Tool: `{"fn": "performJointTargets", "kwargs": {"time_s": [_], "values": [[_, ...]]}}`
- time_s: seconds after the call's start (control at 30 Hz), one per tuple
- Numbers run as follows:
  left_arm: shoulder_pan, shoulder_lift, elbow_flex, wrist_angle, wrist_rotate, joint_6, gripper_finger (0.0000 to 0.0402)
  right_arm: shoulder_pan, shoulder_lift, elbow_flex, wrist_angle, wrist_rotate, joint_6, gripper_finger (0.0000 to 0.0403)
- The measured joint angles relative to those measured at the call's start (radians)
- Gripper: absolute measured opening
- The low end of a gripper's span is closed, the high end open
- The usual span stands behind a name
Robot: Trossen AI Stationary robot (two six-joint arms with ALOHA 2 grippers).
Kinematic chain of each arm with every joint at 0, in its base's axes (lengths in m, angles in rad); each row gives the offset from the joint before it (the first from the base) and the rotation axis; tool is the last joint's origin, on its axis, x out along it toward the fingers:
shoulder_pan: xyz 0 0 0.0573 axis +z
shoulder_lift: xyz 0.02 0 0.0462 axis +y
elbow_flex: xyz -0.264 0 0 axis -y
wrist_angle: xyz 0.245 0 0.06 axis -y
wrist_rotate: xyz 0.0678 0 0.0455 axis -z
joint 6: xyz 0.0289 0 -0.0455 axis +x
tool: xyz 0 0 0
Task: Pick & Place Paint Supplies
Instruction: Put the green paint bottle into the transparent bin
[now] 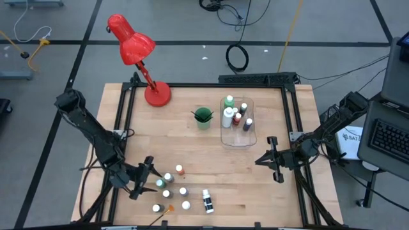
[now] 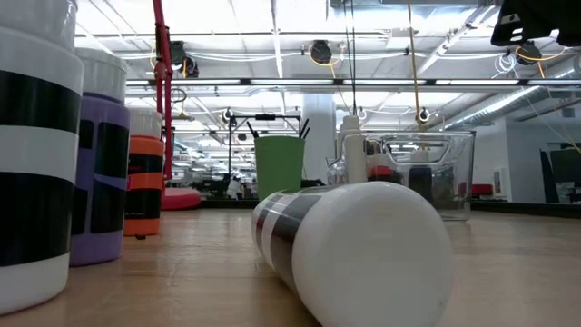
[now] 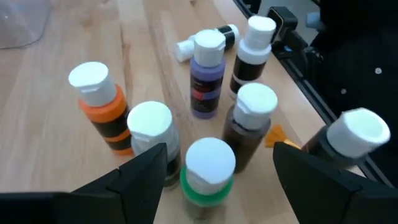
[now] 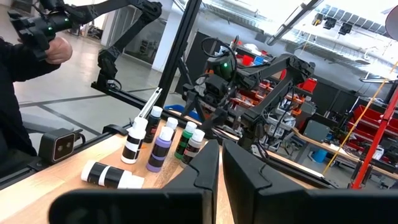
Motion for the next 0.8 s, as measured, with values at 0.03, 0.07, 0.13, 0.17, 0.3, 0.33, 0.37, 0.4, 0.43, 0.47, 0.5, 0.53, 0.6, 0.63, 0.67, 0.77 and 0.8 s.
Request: {"fn": "performJointTargets", "kwargs": {"time_s": [0.03,0.07,0.13,0.17,0.3,0.33,0.37,0.4,0.43,0.47,0.5,0.53,0.6,0.63,0.67,0.77,0.8], "values": [[0.002,0.011,0.000,0.006,-0.001,-0.002,0.0296,0.000,0.000,0.000,0.001,0.000,0.000,0.0016],[0.005,0.024,0.000,0.007,-0.001,-0.002,0.0296,0.000,0.000,0.000,0.005,0.000,0.000,0.0016],[0.009,0.043,0.000,0.007,-0.001,-0.002,0.0296,0.000,0.000,0.000,0.007,0.000,0.000,0.0016],[0.011,0.051,0.000,0.010,-0.001,-0.002,0.0296,0.000,0.000,0.000,0.006,0.000,0.000,0.0016],[0.012,0.067,0.000,0.011,-0.001,0.006,0.0296,0.000,0.000,0.000,0.006,0.000,0.000,0.0016],[0.012,0.066,0.000,0.013,-0.001,0.006,0.0296,0.000,0.000,0.000,0.006,0.000,0.000,0.0016],[0.012,0.066,0.000,0.014,-0.001,0.006,0.0296,0.000,0.000,0.000,0.006,0.000,0.000,0.0016],[0.012,0.066,0.000,0.014,-0.001,0.006,0.0296,0.000,0.000,0.000,0.006,0.000,0.000,0.0016],[0.012,0.066,0.000,0.014,-0.001,0.006,0.0296,0.000,0.000,0.000,0.006,0.000,0.000,0.0016],[0.012,0.066,0.000,0.014,-0.003,0.006,0.0296,0.000,0.000,0.000,0.006,0.000,0.000,0.0016],[0.013,0.066,0.000,0.014,-0.007,0.003,0.0296,0.000,0.000,0.000,0.006,0.000,0.000,0.0016],[0.015,0.066,0.000,0.014,-0.010,0.001,0.0296,0.000,0.000,0.000,0.006,0.000,0.000,0.0016],[0.024,0.066,0.000,0.014,-0.010,-0.007,0.0296,0.000,0.000,0.000,0.006,0.000,0.000,0.0016],[0.027,0.066,0.000,0.014,-0.010,-0.009,0.0294,0.000,0.000,0.000,0.006,0.000,0.000,0.0016],[0.031,0.066,0.000,0.013,-0.009,-0.009,0.0290,0.000,0.000,0.000,0.006,0.000,0.000,0.0016],[0.040,0.066,0.000,0.012,0.013,-0.010,0.0266,0.000,0.000,0.000,0.006,0.000,0.000,0.0016],[0.040,0.066,0.000,0.012,0.020,-0.010,0.0255,0.000,0.000,0.000,0.006,0.000,0.000,0.0016]]}}
